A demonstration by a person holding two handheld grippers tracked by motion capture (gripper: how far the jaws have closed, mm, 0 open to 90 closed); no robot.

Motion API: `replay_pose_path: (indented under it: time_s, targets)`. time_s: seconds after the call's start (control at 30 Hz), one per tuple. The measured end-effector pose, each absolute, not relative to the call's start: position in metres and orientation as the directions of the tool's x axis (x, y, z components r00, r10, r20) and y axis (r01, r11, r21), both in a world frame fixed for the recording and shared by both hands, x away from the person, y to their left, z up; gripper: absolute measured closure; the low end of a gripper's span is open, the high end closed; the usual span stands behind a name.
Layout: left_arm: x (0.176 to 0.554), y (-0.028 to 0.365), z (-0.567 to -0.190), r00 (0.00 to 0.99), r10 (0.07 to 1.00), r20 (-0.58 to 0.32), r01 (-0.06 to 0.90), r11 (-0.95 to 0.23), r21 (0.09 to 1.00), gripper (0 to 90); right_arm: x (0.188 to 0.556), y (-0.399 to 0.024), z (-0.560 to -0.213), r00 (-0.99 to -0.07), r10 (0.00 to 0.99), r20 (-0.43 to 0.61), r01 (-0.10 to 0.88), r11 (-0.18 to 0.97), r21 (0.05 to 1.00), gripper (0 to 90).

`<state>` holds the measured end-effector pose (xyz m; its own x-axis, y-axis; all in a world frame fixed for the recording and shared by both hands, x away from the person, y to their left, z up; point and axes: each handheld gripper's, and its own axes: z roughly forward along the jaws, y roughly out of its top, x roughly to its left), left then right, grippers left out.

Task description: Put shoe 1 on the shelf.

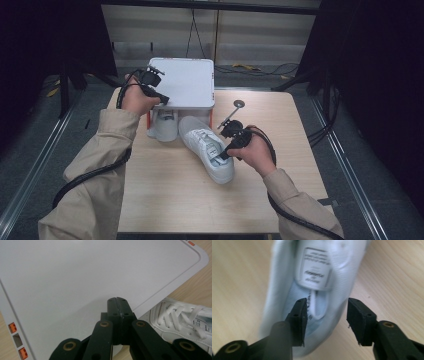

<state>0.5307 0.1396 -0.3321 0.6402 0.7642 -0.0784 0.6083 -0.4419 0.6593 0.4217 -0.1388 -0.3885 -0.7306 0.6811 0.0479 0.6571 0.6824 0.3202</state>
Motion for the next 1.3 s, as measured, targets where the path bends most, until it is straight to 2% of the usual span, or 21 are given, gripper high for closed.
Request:
replay_pose_path:
  time_s: [0.17, 0.3, 0.4, 0.6, 0.67, 0.73, 0.77, 0.8, 0.83, 0.9, 1.1, 1.3]
  targets:
    - [0.53, 0.14, -0.332, 0.64, 0.765, -0.071, 0.604, -0.444, 0.662, 90.0, 0.407, -0.134, -0.378, -0.825, 0.566, 0.01, 0.536, 0.776, 0.332, 46.0]
    - [0.53, 0.139, -0.332, 0.641, 0.765, -0.065, 0.605, -0.451, 0.657, 90.0, 0.403, -0.131, -0.368, -0.846, 0.532, 0.022, 0.508, 0.795, 0.332, 40.7]
    - [0.53, 0.139, -0.332, 0.64, 0.766, -0.07, 0.606, -0.446, 0.659, 90.0, 0.399, -0.125, -0.364, -0.865, 0.5, 0.04, 0.483, 0.809, 0.334, 40.4]
    - [0.529, 0.141, -0.333, 0.638, 0.766, -0.073, 0.602, -0.438, 0.668, 90.0, 0.393, -0.11, -0.396, -0.9, 0.431, 0.062, 0.43, 0.857, 0.283, 39.8]
    - [0.529, 0.141, -0.333, 0.638, 0.766, -0.073, 0.602, -0.438, 0.668, 90.0, 0.392, -0.105, -0.409, -0.906, 0.418, 0.07, 0.421, 0.868, 0.264, 44.3]
    - [0.529, 0.14, -0.333, 0.639, 0.766, -0.066, 0.6, -0.443, 0.666, 90.0, 0.39, -0.099, -0.422, -0.915, 0.4, 0.061, 0.402, 0.886, 0.229, 62.3]
    - [0.529, 0.14, -0.333, 0.638, 0.767, -0.064, 0.599, -0.443, 0.667, 90.0, 0.388, -0.097, -0.423, -0.921, 0.39, -0.009, 0.38, 0.902, 0.207, 73.0]
    - [0.529, 0.139, -0.333, 0.639, 0.766, -0.064, 0.599, -0.444, 0.667, 90.0, 0.388, -0.096, -0.423, -0.919, 0.395, -0.008, 0.384, 0.899, 0.21, 76.7]
    - [0.529, 0.139, -0.333, 0.639, 0.766, -0.064, 0.599, -0.444, 0.666, 90.0, 0.39, -0.096, -0.422, -0.906, 0.424, 0.016, 0.418, 0.885, 0.205, 77.6]
    - [0.529, 0.14, -0.333, 0.637, 0.769, -0.063, 0.6, -0.442, 0.667, 90.0, 0.391, -0.094, -0.421, -0.904, 0.427, 0.016, 0.422, 0.886, 0.191, 78.5]
    - [0.529, 0.141, -0.334, 0.641, 0.764, -0.077, 0.6, -0.436, 0.67, 90.0, 0.391, -0.083, -0.402, -0.88, 0.472, 0.057, 0.468, 0.837, 0.283, 78.2]
    - [0.529, 0.142, -0.334, 0.641, 0.763, -0.084, 0.599, -0.429, 0.676, 90.0, 0.4, -0.071, -0.394, -0.859, 0.51, 0.039, 0.491, 0.802, 0.339, 78.3]
